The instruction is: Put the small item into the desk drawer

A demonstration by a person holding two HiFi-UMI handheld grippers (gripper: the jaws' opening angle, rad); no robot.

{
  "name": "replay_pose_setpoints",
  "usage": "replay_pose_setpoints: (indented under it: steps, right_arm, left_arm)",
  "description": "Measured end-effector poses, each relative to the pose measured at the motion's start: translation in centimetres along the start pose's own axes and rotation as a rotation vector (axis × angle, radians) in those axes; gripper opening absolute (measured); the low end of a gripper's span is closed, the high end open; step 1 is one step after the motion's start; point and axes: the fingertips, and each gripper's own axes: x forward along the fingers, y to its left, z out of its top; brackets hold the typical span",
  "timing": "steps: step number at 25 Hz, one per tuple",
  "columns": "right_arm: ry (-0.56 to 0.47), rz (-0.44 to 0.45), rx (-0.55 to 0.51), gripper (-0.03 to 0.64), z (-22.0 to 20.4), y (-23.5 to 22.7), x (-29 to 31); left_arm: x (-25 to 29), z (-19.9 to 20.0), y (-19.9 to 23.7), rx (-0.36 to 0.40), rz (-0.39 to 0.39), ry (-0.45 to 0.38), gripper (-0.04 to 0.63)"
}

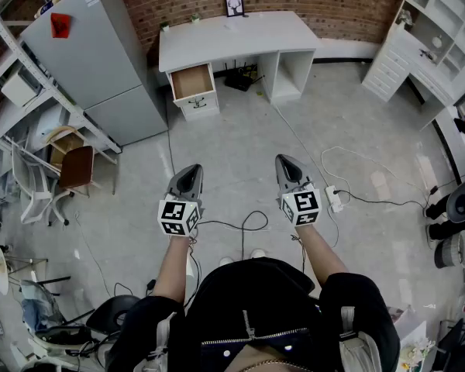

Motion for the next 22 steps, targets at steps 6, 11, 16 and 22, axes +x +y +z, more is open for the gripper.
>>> replay_pose_setpoints:
  steps: [6,11,16,22]
  right_arm:
    - [0.004,0.039,0.021,0.006,-0.9,-0.6,0.0]
    - [0.026,0.029,0.044,0.006,-1.7,-2.9,-0.2]
    - [0.028,0.057,0.052,0.006,-1.6,-3.9,0.5]
    - [0.016,0.048,0.052,0.006,-1.6,-5.2,2.2]
  left_arm:
    - [0.9,-0.2,-0.8,-0.002,0.008,0.002,0.021]
    - [1.6,-0.2,-2.2,-0.001,0.029,0.009,0.021]
    - [1.8,-0.8,-2.7,-0.016,0.065,0.018,0.021]
    - [3.5,-1.2,-2.1,-0.021,0.071,0.033,0.021]
